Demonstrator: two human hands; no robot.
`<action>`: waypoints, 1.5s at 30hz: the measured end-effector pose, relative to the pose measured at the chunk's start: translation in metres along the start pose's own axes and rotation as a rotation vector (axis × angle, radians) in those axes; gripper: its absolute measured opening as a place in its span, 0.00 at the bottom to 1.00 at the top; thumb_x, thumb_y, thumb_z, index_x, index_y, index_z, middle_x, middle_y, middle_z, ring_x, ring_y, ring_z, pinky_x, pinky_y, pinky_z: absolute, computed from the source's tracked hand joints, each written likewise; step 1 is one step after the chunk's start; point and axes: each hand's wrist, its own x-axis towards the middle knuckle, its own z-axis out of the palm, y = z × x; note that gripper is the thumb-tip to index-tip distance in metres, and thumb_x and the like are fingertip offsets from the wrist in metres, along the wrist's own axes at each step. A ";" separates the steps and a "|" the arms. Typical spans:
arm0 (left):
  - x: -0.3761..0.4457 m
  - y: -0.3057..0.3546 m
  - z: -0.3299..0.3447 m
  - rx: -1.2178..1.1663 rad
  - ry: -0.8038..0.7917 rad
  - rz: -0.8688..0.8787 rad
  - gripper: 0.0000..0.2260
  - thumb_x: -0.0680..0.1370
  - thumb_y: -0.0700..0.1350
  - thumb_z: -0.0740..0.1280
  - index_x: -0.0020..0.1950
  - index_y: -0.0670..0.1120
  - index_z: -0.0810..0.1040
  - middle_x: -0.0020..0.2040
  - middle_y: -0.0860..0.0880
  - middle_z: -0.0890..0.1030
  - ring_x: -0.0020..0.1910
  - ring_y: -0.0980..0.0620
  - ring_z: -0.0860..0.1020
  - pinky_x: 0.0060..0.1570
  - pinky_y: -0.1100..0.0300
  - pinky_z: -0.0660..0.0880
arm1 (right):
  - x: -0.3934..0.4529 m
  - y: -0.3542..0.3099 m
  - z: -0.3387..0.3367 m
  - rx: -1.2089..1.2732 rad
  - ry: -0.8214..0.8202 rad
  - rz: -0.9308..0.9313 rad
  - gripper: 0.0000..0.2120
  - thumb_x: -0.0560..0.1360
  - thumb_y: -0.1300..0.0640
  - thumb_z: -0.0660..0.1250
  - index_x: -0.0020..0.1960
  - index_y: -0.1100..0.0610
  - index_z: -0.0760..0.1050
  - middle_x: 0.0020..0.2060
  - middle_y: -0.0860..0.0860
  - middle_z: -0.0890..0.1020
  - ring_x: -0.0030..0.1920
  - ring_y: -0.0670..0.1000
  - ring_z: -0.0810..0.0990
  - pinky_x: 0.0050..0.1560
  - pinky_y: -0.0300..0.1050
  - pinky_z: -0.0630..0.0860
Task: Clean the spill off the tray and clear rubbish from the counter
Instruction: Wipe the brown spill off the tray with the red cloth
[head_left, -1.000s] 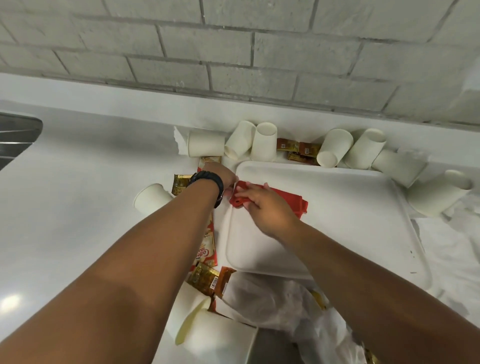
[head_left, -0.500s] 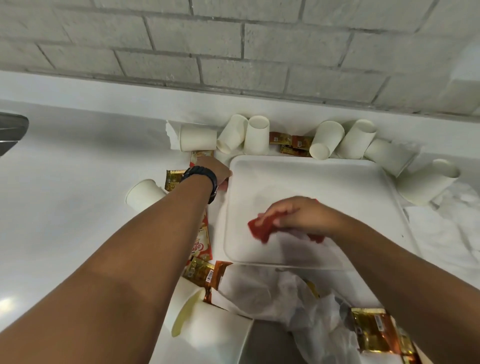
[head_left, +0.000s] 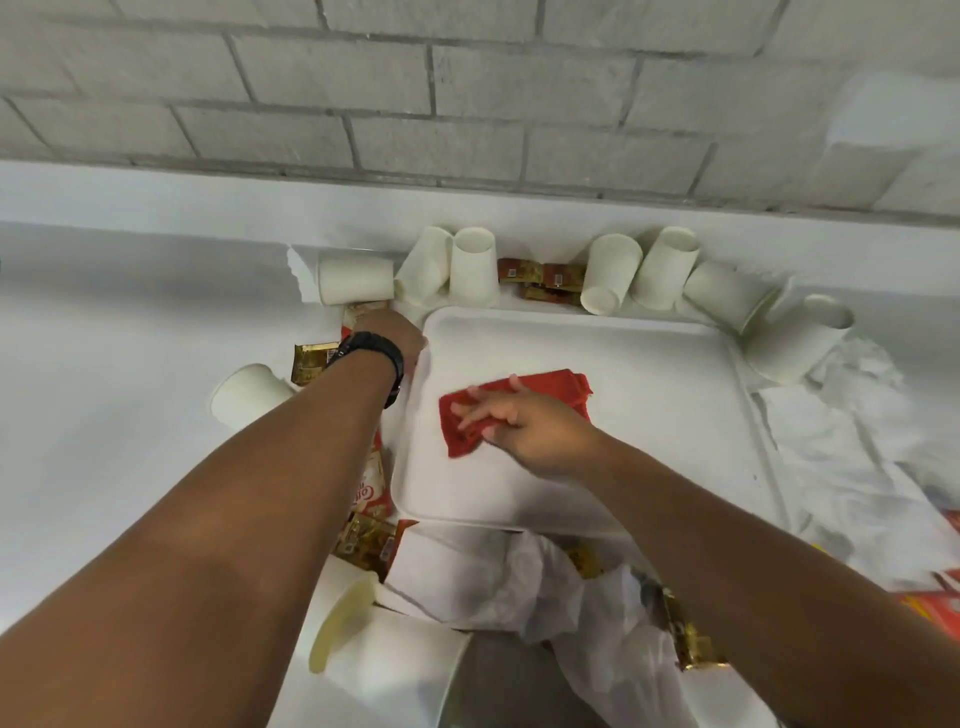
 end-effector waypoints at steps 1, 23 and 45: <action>-0.003 0.001 -0.003 0.025 0.011 -0.005 0.16 0.79 0.49 0.59 0.53 0.39 0.80 0.52 0.42 0.82 0.51 0.45 0.80 0.52 0.56 0.76 | -0.009 0.002 -0.006 0.000 -0.086 0.013 0.14 0.78 0.59 0.64 0.57 0.41 0.79 0.68 0.38 0.72 0.75 0.42 0.56 0.77 0.48 0.43; -0.133 0.103 0.092 0.464 -0.232 0.485 0.59 0.61 0.76 0.64 0.77 0.46 0.38 0.78 0.46 0.36 0.76 0.38 0.39 0.73 0.39 0.48 | -0.089 0.100 -0.104 -0.533 0.320 0.324 0.28 0.77 0.51 0.66 0.75 0.47 0.61 0.76 0.48 0.62 0.73 0.52 0.65 0.69 0.48 0.66; -0.136 0.109 0.093 0.554 -0.193 0.467 0.60 0.58 0.79 0.62 0.78 0.49 0.42 0.78 0.50 0.40 0.76 0.37 0.45 0.68 0.38 0.63 | -0.207 0.056 -0.079 -0.412 0.228 0.415 0.08 0.76 0.55 0.65 0.55 0.49 0.74 0.43 0.48 0.81 0.43 0.50 0.78 0.39 0.43 0.70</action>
